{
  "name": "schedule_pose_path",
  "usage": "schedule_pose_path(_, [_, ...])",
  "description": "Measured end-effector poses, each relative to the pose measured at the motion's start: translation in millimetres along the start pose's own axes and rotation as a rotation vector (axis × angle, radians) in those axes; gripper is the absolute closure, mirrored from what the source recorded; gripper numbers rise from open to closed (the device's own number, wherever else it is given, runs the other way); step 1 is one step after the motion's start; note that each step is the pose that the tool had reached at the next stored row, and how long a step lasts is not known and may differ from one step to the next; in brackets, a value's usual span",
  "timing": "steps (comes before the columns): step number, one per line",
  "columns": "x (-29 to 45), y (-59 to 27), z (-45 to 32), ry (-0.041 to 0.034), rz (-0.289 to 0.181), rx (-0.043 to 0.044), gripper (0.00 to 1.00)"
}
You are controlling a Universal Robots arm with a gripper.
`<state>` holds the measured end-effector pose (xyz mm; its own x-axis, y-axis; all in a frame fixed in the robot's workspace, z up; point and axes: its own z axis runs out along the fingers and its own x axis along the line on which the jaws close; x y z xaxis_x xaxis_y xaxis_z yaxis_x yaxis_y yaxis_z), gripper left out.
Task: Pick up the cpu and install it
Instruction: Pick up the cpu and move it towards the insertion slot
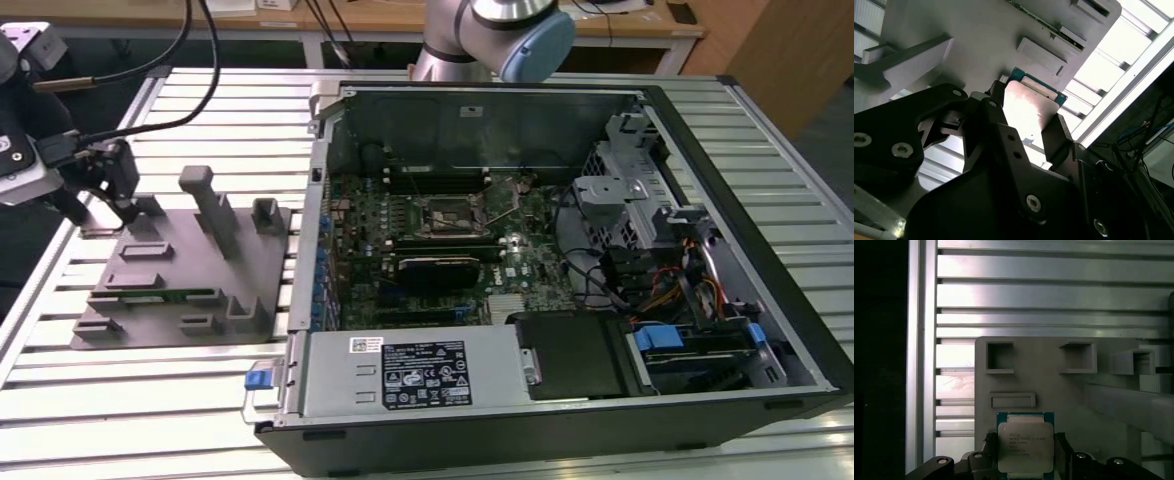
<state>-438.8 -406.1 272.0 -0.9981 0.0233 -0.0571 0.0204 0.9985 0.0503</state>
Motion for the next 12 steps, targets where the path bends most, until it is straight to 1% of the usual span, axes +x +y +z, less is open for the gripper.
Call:
schedule_pose_path(6, [-0.7, 0.6, -12.9, -0.0049, 0.0, -0.0001, 0.46])
schedule_pose_path(12, [-1.5, 1.3, -26.1, -0.0119, -0.001, -0.0003, 0.46])
